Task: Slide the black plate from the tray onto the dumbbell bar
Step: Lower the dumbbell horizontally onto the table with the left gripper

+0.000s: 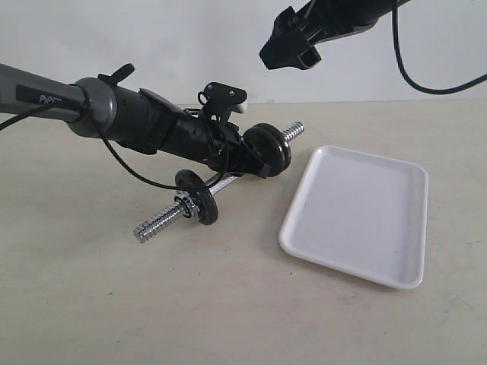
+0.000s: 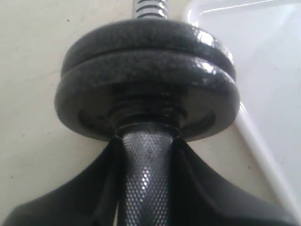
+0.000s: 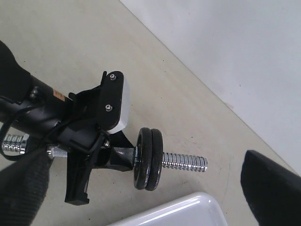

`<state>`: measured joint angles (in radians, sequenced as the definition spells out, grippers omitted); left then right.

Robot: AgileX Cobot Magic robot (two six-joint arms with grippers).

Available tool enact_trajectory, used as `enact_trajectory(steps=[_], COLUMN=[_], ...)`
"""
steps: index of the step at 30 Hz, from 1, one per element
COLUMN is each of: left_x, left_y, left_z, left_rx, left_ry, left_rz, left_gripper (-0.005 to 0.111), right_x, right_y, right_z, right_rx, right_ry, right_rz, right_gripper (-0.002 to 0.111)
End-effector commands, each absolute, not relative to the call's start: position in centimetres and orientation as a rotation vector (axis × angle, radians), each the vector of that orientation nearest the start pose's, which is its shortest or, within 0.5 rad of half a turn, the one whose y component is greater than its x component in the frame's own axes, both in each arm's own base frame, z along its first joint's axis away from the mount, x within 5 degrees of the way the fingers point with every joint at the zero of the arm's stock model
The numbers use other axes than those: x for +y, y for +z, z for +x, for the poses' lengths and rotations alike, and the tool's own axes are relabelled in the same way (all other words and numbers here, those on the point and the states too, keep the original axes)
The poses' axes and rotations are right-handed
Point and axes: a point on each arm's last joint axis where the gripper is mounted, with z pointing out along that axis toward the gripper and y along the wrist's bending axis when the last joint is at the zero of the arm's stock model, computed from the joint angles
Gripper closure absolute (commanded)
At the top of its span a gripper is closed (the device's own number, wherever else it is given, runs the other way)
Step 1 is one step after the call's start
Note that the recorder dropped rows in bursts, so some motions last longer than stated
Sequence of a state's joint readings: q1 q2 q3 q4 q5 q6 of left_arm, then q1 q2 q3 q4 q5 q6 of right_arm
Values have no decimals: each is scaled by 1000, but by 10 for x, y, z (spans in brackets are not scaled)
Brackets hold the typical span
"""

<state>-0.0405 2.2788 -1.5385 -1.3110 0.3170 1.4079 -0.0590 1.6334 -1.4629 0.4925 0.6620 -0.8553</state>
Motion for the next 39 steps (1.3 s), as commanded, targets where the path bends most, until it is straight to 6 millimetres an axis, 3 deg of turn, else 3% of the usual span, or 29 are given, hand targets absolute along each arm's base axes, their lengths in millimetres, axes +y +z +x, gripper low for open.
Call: enact_trajectory(steps=[1, 7, 14, 18, 32, 39], left_x=[-52, -54, -53, -52, -53, -52], left_y=[158, 158, 158, 158, 159, 182], left_z=[495, 494, 495, 495, 494, 492], left_rx=[2163, 2163, 2165, 2170, 2172, 2128], left_ry=[-353, -377, -374, -379, -403, -396], left_rz=[278, 294, 274, 240, 236, 228], left_gripper=[103, 101, 56, 43, 42, 42], right_x=[4, 4, 4, 4, 4, 4], right_y=[354, 354, 354, 354, 354, 354], right_z=[374, 374, 374, 374, 374, 374], right_rx=[2129, 2129, 2129, 2129, 2129, 2129], right_ry=[41, 41, 41, 41, 43, 43], right_rz=[-587, -587, -587, -587, -584, -584], right_gripper=[5, 5, 5, 5, 5, 5])
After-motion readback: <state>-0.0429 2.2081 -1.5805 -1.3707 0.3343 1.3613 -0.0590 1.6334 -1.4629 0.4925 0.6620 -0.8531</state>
